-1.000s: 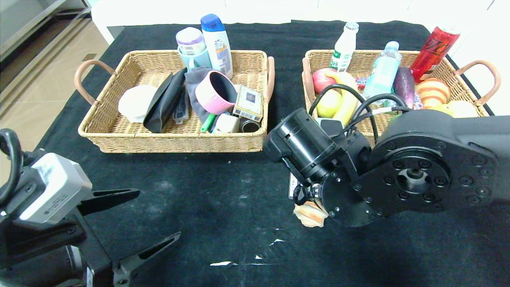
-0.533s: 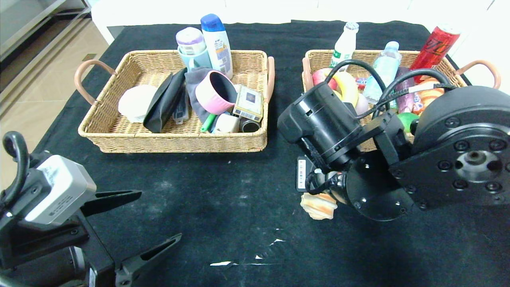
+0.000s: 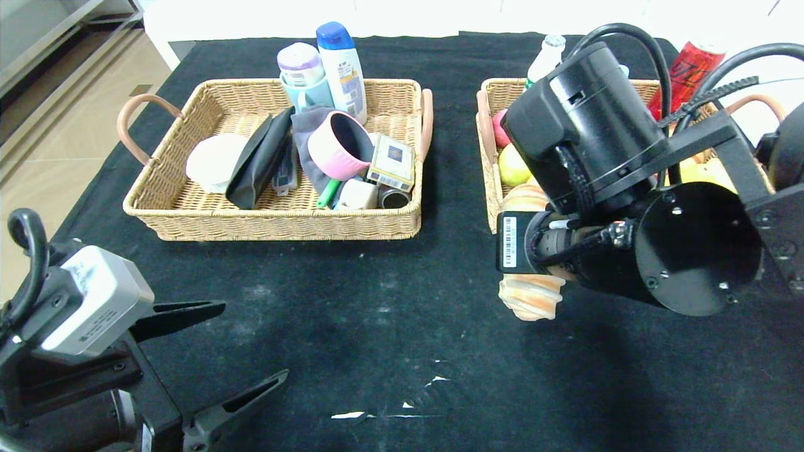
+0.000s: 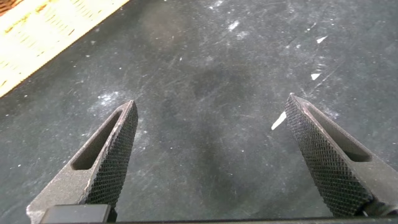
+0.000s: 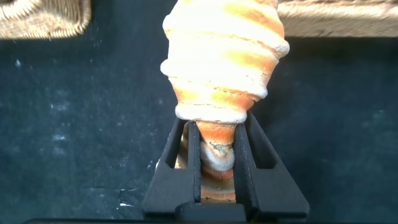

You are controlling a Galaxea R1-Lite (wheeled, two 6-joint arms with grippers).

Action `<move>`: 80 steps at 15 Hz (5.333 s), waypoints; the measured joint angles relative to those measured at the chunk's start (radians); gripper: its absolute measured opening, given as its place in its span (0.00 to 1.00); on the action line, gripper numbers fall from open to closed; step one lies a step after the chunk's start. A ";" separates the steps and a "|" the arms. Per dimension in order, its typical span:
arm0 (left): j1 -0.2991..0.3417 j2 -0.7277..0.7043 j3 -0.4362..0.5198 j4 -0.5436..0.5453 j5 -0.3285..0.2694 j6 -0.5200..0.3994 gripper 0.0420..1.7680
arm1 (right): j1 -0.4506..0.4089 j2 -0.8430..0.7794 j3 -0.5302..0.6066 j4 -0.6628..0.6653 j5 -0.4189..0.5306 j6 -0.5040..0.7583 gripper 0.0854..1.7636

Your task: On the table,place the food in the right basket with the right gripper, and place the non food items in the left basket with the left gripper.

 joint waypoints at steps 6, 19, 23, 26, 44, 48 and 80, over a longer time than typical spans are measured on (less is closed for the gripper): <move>0.000 -0.001 0.000 0.000 -0.003 0.000 0.97 | -0.032 -0.048 0.001 -0.010 -0.011 -0.090 0.18; 0.000 -0.005 -0.002 0.000 -0.003 -0.002 0.97 | -0.297 -0.042 0.005 -0.365 -0.012 -0.353 0.18; 0.000 -0.011 -0.005 0.000 -0.003 -0.002 0.97 | -0.376 -0.027 0.011 -0.444 -0.011 -0.354 0.18; 0.000 -0.012 -0.005 0.000 -0.003 -0.001 0.97 | -0.430 -0.004 0.013 -0.552 -0.011 -0.387 0.18; -0.003 -0.014 -0.005 0.000 -0.003 0.001 0.97 | -0.473 0.079 0.057 -0.773 -0.016 -0.400 0.68; -0.003 -0.014 -0.004 0.000 -0.003 0.002 0.97 | -0.467 0.078 0.058 -0.773 -0.015 -0.400 0.79; 0.138 -0.452 -0.056 0.331 0.237 -0.009 0.97 | -0.438 -0.914 0.940 -0.577 0.727 -0.702 0.96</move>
